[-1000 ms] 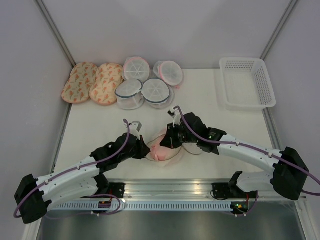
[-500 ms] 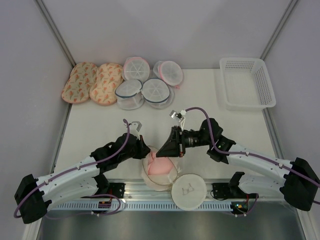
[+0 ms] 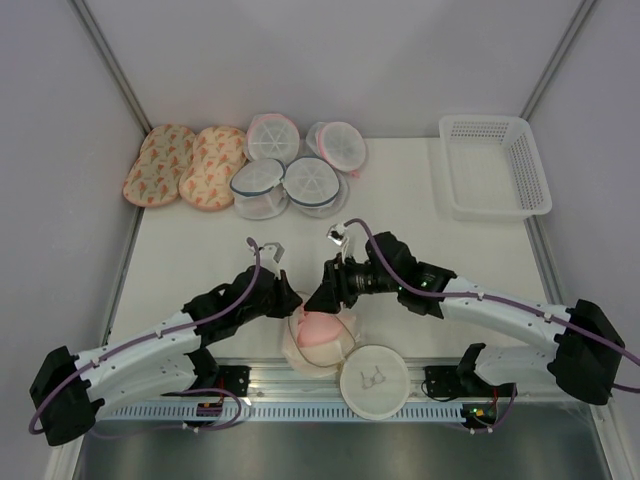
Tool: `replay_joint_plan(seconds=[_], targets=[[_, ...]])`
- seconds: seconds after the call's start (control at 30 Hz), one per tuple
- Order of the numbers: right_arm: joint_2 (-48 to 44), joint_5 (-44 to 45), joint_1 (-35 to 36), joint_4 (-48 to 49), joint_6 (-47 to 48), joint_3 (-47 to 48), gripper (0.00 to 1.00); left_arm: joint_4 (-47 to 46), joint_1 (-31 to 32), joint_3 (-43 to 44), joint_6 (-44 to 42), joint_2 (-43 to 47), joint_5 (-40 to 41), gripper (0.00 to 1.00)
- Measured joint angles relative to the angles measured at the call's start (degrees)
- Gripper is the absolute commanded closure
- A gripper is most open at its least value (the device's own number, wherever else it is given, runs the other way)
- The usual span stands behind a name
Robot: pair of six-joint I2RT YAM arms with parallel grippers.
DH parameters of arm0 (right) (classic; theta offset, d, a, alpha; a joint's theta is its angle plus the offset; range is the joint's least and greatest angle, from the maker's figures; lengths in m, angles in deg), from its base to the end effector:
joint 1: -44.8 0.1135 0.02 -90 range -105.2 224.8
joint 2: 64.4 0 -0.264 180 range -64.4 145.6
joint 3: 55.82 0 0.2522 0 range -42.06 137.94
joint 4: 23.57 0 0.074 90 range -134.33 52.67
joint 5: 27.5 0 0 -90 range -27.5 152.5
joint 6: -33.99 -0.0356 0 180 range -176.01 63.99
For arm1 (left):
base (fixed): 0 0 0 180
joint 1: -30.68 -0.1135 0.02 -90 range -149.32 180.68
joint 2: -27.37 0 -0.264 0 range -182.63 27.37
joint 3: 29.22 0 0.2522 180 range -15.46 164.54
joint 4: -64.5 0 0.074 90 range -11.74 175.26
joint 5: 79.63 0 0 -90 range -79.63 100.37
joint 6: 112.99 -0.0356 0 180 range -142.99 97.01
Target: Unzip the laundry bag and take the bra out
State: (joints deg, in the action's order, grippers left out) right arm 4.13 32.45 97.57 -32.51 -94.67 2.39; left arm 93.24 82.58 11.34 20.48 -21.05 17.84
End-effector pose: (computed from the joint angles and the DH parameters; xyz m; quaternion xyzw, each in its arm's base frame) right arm 0.1494 0.2261 0.2794 -0.2457 0.7632 0.5478 0.2390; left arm 0.1162 -0.1407 0.2113 0.0363 0.8912 -0.2924 0.3449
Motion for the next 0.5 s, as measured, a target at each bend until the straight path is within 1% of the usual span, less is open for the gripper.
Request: replay_joint_plan(seconds=[0.1, 0.2, 0.5], targets=[[2.4, 5.7, 3.8, -4.7, 1.5, 0.3, 0.44, -0.3, 0.0, 0.0, 0.3, -1.0, -0.1, 0.98], [4.7, 10.0, 6.6, -7.1, 2.0, 0.4, 0.46, -0.6, 0.0, -0.1, 0.7, -1.7, -0.1, 0.98], [14.0, 21.5, 11.2, -8.5, 2.1, 2.1, 0.47, -1.4, 0.0, -4.7, 3.0, -1.8, -0.2, 0.98]])
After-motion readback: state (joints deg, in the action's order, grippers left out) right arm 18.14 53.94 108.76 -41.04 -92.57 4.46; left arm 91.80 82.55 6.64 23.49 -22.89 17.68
